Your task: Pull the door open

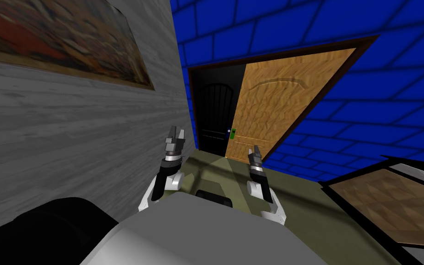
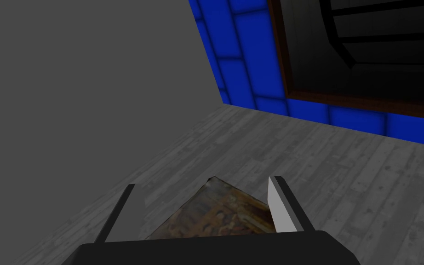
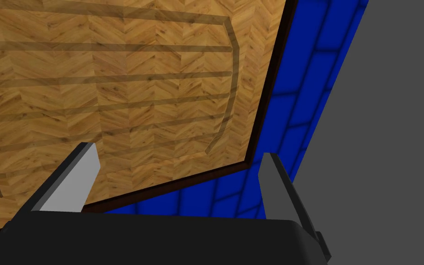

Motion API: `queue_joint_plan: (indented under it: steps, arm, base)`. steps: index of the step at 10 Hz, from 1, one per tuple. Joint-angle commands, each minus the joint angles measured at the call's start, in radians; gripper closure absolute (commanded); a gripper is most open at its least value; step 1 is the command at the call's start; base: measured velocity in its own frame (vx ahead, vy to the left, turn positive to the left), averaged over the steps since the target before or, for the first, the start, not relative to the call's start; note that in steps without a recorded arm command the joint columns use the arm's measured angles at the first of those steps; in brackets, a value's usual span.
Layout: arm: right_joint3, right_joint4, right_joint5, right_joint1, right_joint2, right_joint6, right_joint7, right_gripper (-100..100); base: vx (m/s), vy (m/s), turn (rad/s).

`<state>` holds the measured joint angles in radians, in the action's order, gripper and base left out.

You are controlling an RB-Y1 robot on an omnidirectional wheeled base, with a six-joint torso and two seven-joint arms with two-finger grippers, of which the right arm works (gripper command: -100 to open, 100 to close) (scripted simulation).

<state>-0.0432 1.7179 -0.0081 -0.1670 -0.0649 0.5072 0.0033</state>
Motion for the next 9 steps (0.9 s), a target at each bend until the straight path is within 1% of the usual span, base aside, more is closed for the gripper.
queue_joint_plan:
  steps: [1, 2, 3, 4, 5, 8, 9]
  arm:
    - [-0.007, -0.050, -0.009, 0.029, -0.010, 0.007, -0.001, -100]
    - [-0.011, -0.085, -0.015, 0.052, -0.015, 0.008, 0.001, -100]
    - [-0.011, -0.102, -0.015, 0.052, -0.015, 0.008, 0.001, -100]
    - [-0.016, -0.133, -0.021, 0.075, -0.019, 0.009, 0.002, -100]
    - [-0.016, -0.143, -0.021, 0.075, -0.019, 0.009, 0.002, -100]
    - [-0.029, -0.247, -0.038, 0.146, -0.033, 0.012, 0.005, -100]
    - [-0.029, -0.265, -0.038, 0.146, -0.033, 0.012, 0.005, -100]
  base:
    - [0.084, 0.002, 0.011]
    - [0.097, 0.017, 0.017]
    - [0.063, 0.016, 0.002]
    - [0.056, 0.010, 0.006]
    - [0.042, 0.002, 0.005]
    - [0.077, -0.002, 0.012]
    - [0.072, 0.011, 0.006]
